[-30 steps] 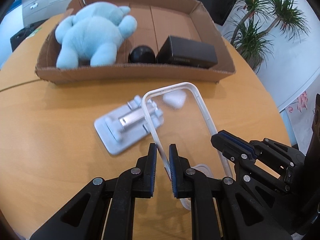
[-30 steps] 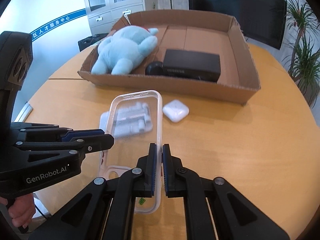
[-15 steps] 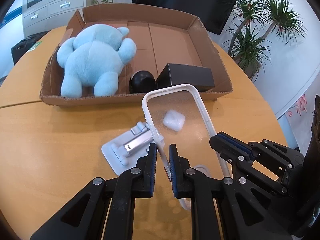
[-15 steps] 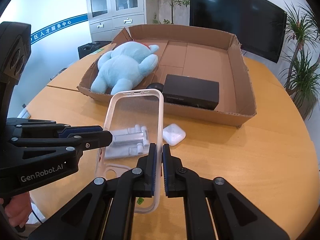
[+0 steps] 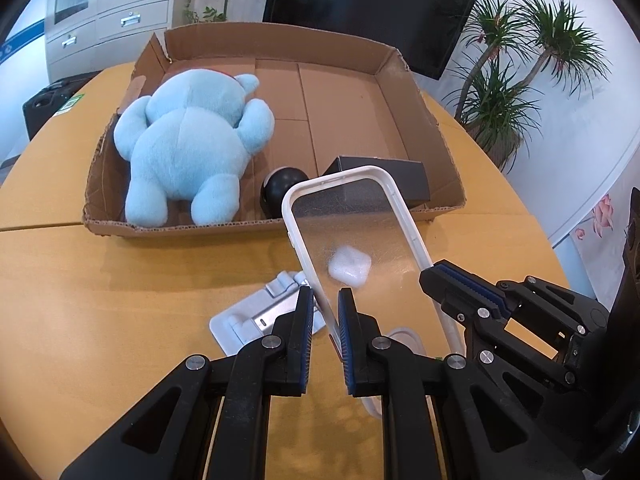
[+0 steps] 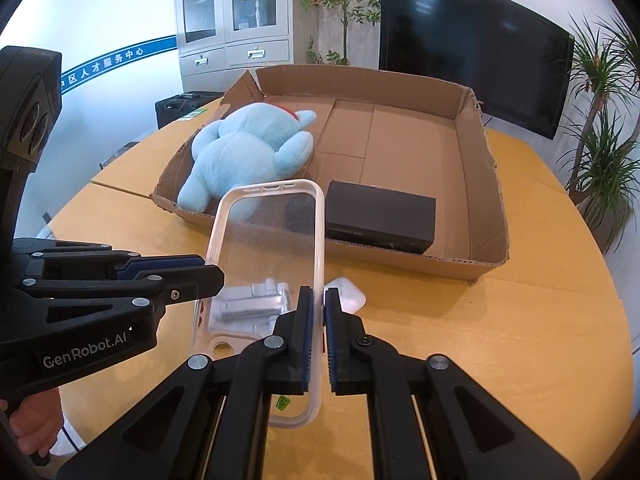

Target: Organize objects

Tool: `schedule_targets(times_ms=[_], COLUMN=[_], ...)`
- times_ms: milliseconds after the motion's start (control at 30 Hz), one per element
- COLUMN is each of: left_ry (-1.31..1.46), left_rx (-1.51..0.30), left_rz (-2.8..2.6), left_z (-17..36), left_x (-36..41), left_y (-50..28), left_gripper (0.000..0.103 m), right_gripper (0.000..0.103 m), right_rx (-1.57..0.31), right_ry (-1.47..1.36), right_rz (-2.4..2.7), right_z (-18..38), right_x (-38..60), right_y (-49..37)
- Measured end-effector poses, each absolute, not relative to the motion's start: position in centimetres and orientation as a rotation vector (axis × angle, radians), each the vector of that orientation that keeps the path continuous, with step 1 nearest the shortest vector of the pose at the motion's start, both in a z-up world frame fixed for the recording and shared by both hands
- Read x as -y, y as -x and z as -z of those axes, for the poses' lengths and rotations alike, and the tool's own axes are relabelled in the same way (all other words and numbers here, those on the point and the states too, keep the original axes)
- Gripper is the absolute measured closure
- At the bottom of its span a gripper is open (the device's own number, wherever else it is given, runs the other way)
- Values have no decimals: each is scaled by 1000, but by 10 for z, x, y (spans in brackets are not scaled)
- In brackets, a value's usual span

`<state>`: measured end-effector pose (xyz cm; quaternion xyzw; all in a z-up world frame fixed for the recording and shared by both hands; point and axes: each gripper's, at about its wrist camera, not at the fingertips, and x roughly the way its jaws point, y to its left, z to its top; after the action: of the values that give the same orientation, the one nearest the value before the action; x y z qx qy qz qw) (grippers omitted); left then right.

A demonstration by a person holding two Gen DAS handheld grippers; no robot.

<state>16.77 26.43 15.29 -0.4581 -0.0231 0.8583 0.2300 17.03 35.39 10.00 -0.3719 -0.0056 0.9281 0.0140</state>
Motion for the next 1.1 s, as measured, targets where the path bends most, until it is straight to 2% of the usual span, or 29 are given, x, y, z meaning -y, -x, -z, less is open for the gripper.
schedule_targets(times_ms=[1100], left_ry=[1211], left_rx=[37], left_rz=[-2415], left_z=[-172], left_x=[-265], left_y=[-150], left_gripper=[92], right_gripper=[99], right_rx=[48], right_ry=[1067], right_rz=[-2931], right_z=[-120], right_x=[-359], right_y=[-149])
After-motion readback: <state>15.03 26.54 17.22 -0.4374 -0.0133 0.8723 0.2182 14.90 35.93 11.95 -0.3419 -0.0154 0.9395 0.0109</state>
